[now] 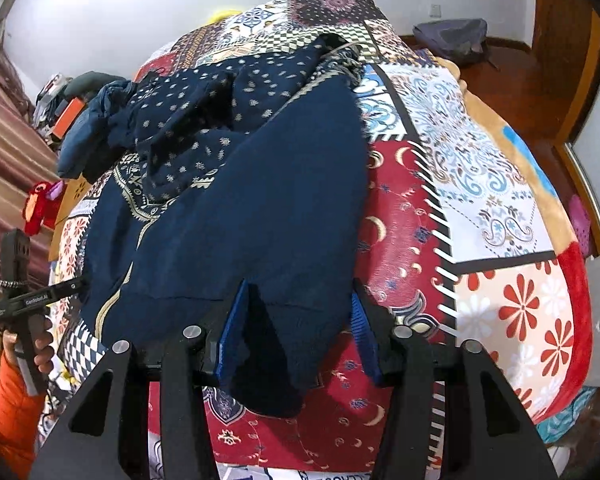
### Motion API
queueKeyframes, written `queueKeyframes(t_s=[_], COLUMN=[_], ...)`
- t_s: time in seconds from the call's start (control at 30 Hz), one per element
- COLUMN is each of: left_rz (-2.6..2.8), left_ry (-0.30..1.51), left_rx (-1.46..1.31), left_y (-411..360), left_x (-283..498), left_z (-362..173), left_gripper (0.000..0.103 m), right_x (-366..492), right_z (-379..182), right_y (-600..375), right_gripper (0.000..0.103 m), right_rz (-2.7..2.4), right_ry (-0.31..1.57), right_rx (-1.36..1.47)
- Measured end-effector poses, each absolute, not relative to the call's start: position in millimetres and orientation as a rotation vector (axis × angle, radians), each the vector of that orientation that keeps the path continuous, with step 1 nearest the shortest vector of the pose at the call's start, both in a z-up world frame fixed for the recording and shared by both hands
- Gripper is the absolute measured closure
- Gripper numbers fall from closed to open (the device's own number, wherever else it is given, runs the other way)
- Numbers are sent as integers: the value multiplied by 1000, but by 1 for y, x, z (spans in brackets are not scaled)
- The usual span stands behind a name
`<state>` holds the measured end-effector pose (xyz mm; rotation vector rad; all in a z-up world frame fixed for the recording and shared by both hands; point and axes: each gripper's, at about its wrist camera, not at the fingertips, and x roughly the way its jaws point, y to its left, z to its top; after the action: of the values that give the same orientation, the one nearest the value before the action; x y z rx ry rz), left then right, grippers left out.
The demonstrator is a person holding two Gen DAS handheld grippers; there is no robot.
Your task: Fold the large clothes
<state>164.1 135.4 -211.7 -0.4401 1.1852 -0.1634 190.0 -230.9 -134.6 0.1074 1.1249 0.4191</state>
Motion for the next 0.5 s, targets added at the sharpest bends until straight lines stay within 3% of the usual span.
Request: queueKeyframes(t_s=[0.03,0.1,0.17,0.23,0.27,0.33,0.5], left_rz=[-164,-149,-146,-164,-163,-166,-177], left_ry=[1179,1149,1129,1115,1111,1099,1026], left_rx=[-441,-418,-371,-370,-372,-368,-364], left_y=[136,134,131,130,130,130,132], left_x=[165,164,163,164,164,166,172], left_z=[-211,-208,-204,-201,-200,-196,-169], left_gripper=[41,53,73,82,83,84,86], right_x=[191,193,195,196,197,201,211], right_z=[-135,-135,-134,-134,-134,-134,-124], right_y=[-228,-226,-226,-227,-227,-228,-219], right_gripper=[55,55,58,65,76,86,88], right_rz=[421,428,448,465,471,517,600], right_ry=[1118,1110,1096,1089,1088,1100,1085], right_rx=[95,94,107,131,139,186,225])
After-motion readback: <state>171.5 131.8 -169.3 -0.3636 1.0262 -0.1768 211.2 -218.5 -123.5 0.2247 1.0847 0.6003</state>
